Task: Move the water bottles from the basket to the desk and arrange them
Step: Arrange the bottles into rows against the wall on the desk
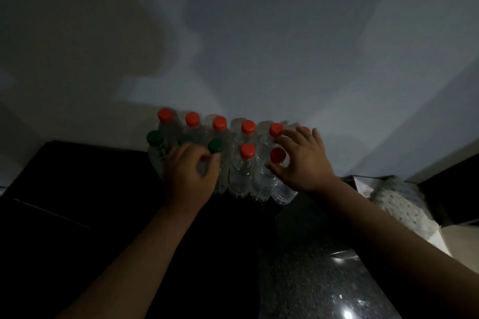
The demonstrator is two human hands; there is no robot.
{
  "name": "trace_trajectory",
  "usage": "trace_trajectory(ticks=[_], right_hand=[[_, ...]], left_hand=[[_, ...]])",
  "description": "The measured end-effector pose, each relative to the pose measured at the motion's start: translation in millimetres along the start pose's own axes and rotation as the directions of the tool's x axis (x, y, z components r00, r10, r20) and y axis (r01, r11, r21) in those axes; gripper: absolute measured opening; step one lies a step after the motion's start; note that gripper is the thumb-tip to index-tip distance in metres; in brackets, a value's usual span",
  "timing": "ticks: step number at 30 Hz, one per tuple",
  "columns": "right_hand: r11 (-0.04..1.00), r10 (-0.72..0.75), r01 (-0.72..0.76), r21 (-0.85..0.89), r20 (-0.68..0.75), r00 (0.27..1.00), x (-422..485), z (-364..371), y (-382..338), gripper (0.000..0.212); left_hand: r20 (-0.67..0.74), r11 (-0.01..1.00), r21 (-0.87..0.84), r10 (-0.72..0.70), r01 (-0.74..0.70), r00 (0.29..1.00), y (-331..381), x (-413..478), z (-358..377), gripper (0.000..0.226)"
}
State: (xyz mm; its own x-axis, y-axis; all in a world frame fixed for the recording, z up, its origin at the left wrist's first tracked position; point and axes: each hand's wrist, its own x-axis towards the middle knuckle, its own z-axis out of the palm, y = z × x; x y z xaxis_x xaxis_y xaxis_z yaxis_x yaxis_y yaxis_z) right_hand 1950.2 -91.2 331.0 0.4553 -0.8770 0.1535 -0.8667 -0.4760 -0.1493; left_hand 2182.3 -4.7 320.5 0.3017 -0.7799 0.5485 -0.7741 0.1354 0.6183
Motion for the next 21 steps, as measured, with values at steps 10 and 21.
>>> trace_trajectory(ticks=[10,21], right_hand=[[0.944,-0.299,0.312,-0.108,0.119,0.947,32.7,11.1,-30.6,0.076],[0.936,-0.296,0.306,-0.175,0.078,0.952,35.4,19.2,-29.6,0.079]], left_hand=[[0.149,0.649,-0.016,-0.750,0.760,0.644,-12.9,-72.7,81.2,0.147],[0.127,0.657,-0.171,-0.724,0.734,0.678,-27.2,-69.9,110.2,0.155]])
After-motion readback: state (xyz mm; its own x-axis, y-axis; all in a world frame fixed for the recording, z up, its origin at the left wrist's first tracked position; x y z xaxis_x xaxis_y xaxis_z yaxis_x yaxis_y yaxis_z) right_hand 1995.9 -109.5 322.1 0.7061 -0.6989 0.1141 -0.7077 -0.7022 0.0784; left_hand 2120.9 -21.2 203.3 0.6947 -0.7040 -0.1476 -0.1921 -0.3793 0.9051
